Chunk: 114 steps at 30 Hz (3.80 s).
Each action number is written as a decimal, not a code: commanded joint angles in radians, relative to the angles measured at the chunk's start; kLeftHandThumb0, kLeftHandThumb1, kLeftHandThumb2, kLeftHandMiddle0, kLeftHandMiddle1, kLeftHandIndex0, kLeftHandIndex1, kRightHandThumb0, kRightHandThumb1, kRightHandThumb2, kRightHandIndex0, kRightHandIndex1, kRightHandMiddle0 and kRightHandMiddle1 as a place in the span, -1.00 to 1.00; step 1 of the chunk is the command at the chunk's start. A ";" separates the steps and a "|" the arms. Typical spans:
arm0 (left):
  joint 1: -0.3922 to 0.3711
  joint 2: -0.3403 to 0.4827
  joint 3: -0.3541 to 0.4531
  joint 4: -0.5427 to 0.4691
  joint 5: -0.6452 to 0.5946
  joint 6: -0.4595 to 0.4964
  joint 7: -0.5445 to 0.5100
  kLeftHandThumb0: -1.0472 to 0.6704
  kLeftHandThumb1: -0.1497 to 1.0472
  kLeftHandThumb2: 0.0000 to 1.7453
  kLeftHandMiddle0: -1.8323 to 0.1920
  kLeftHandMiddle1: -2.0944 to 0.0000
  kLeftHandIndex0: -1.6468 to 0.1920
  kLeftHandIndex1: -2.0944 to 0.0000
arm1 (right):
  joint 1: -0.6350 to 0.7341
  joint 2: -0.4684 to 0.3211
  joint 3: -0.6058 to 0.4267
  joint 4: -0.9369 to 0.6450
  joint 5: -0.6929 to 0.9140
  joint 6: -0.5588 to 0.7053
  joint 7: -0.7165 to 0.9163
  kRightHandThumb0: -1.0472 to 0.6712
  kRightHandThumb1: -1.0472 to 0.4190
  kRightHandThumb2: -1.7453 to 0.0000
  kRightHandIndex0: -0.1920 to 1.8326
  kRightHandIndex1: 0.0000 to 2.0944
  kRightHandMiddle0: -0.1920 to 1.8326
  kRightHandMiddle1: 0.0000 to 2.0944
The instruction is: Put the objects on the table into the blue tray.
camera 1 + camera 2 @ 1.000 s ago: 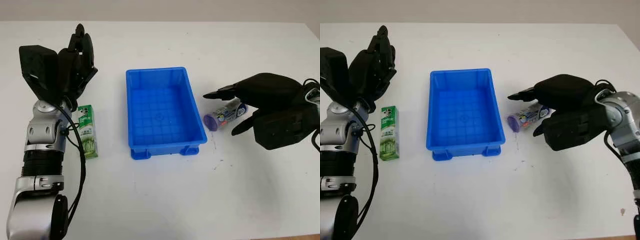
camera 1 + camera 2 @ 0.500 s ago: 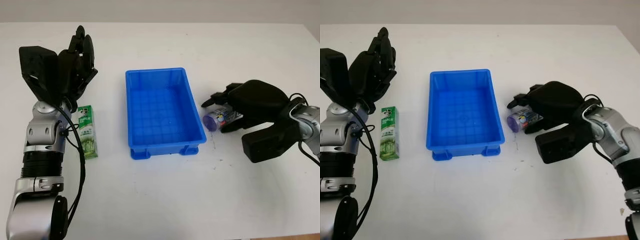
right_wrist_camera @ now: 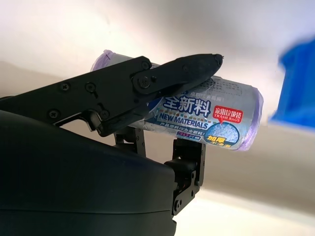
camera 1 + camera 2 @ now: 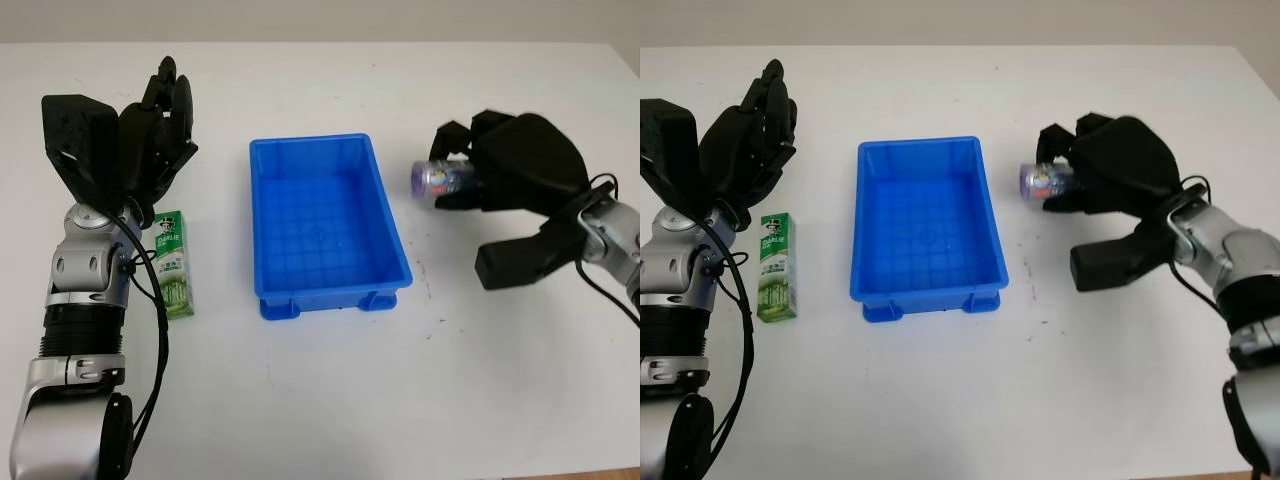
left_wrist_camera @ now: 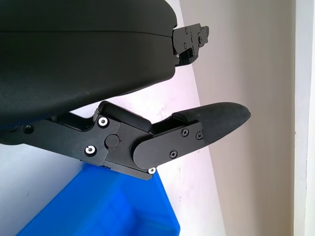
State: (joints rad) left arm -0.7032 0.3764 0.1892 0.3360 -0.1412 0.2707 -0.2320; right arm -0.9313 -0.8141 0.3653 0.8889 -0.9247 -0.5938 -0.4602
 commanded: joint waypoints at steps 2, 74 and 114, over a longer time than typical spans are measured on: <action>-0.009 0.011 -0.007 -0.002 0.012 -0.007 0.002 -0.62 1.00 -0.14 1.00 1.00 1.00 1.00 | -0.091 0.022 -0.029 0.021 0.060 -0.007 0.004 -0.37 -1.00 0.82 0.09 1.00 -0.20 1.00; 0.014 -0.001 -0.007 -0.024 0.027 0.033 0.047 -0.64 1.00 -0.24 1.00 1.00 1.00 1.00 | 0.302 0.317 -0.467 -0.440 0.959 0.683 0.782 -0.55 -1.00 0.29 -1.00 -1.00 -1.00 -1.00; 0.042 0.865 -0.263 -0.457 0.565 -0.874 -0.777 -0.05 0.59 -0.93 0.59 0.93 0.51 0.89 | 0.252 0.370 -0.466 -0.314 0.974 0.597 0.815 -0.53 -1.00 0.27 -1.00 -1.00 -1.00 -1.00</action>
State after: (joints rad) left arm -0.6665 1.2182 -0.0867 -0.1204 0.4133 -0.5856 -1.0228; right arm -0.6663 -0.4467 -0.0973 0.5682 0.0482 0.0151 0.3533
